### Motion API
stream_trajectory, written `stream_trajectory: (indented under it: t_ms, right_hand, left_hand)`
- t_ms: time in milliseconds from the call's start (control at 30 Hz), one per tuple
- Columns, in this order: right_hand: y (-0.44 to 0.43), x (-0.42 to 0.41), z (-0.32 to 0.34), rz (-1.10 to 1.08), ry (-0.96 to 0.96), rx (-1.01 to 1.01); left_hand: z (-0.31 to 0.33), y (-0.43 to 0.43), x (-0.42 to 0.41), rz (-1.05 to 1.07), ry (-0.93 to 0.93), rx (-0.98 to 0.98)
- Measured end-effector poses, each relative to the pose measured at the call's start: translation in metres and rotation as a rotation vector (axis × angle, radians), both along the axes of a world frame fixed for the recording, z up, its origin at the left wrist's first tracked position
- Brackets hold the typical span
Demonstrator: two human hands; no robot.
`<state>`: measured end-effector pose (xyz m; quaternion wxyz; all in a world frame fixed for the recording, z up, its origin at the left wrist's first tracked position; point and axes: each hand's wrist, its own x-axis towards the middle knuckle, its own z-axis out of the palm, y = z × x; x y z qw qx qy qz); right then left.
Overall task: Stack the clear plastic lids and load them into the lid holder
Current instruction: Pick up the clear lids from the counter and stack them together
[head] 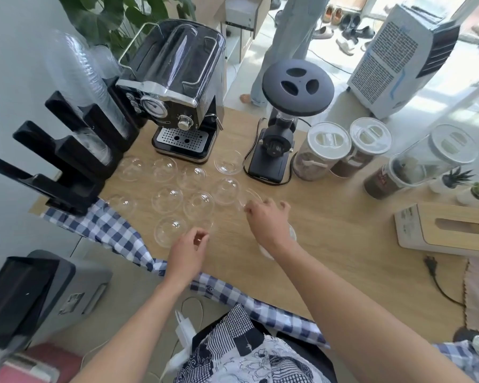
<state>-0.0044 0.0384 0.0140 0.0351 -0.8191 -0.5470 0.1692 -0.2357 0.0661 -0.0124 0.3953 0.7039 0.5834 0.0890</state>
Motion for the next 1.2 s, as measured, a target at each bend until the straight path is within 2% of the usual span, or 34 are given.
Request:
stream_trajectory:
  t_ms: [200,333,467,567,667,800,1000,1200]
  right_hand:
    - [-0.022,0.042,0.035,-0.407,0.643,0.354]
    - [-0.055,0.066,0.040,-0.636,0.899,0.412]
    - [-0.086,0.072,0.025,-0.840,1.139,0.401]
    - [-0.101,0.069,0.014,-0.903,1.177,0.394]
    - [-0.106,0.063,-0.002,-0.932,1.126,0.375]
    - [-0.107,0.053,-0.014,-0.915,1.010,0.328]
    - [-0.113,0.051,-0.016,-0.867,0.976,0.277]
    - [-0.124,0.055,-0.003,-0.675,1.076,0.205]
  left_hand:
    - [0.025,0.019,0.014,0.214,-0.328,-0.208]
    - [0.031,0.024,0.035,0.307,-0.522,-0.379]
    - [0.029,0.020,0.062,0.413,-0.787,-0.665]
    - [0.024,0.012,0.082,0.413,-0.866,-0.823]
    - [0.014,-0.001,0.099,0.387,-0.830,-0.869]
    - [0.000,-0.018,0.116,0.393,-0.682,-0.760]
    - [-0.001,-0.039,0.125,0.359,-0.449,-0.540]
    - [0.004,-0.050,0.133,0.396,-0.432,-0.515]
